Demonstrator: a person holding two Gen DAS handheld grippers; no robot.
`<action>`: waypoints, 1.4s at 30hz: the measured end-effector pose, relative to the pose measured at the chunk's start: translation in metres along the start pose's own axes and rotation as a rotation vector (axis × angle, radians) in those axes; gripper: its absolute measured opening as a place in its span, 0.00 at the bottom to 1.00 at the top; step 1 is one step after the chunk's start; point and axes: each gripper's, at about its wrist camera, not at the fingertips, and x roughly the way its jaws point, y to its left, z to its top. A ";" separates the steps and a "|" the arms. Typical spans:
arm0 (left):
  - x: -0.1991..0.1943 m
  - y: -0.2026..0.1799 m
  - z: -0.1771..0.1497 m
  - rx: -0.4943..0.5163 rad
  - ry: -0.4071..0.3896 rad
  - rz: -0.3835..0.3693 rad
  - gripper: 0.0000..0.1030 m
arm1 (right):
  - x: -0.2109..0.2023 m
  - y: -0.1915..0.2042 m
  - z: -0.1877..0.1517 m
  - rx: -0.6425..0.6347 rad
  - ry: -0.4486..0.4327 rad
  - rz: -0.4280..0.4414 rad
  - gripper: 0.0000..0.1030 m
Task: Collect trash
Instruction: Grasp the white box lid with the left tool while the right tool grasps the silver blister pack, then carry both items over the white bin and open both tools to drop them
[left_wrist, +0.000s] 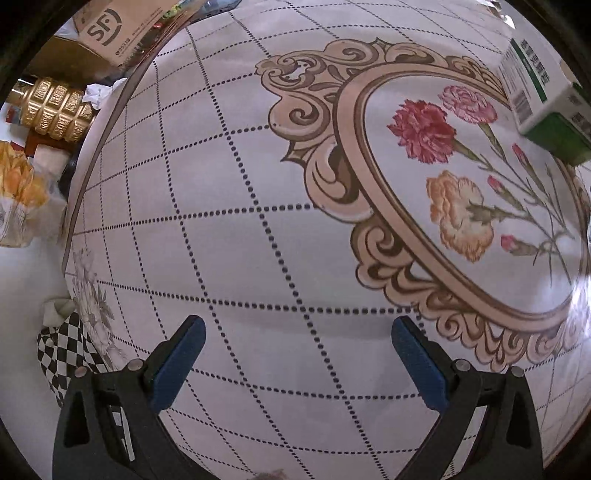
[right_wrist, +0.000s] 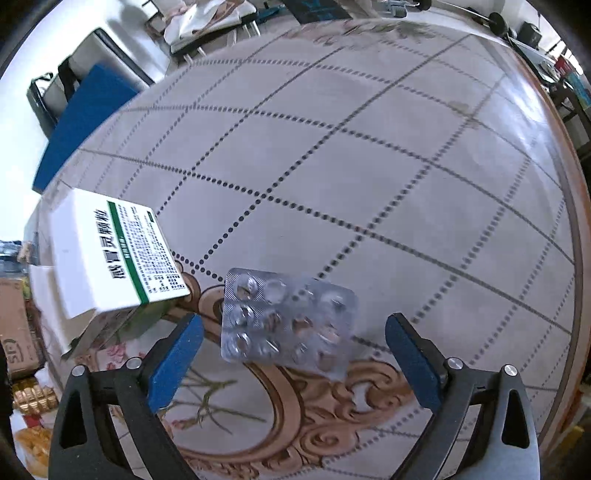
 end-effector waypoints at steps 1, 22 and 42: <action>0.000 0.000 0.001 0.002 0.005 0.003 1.00 | 0.000 0.006 0.000 -0.023 -0.022 -0.016 0.92; -0.111 -0.134 0.132 0.121 -0.052 -0.337 1.00 | -0.037 -0.048 0.057 -0.039 -0.099 -0.032 0.56; -0.088 -0.156 0.135 0.216 -0.042 -0.280 0.82 | -0.034 -0.063 0.066 -0.041 -0.069 -0.036 0.56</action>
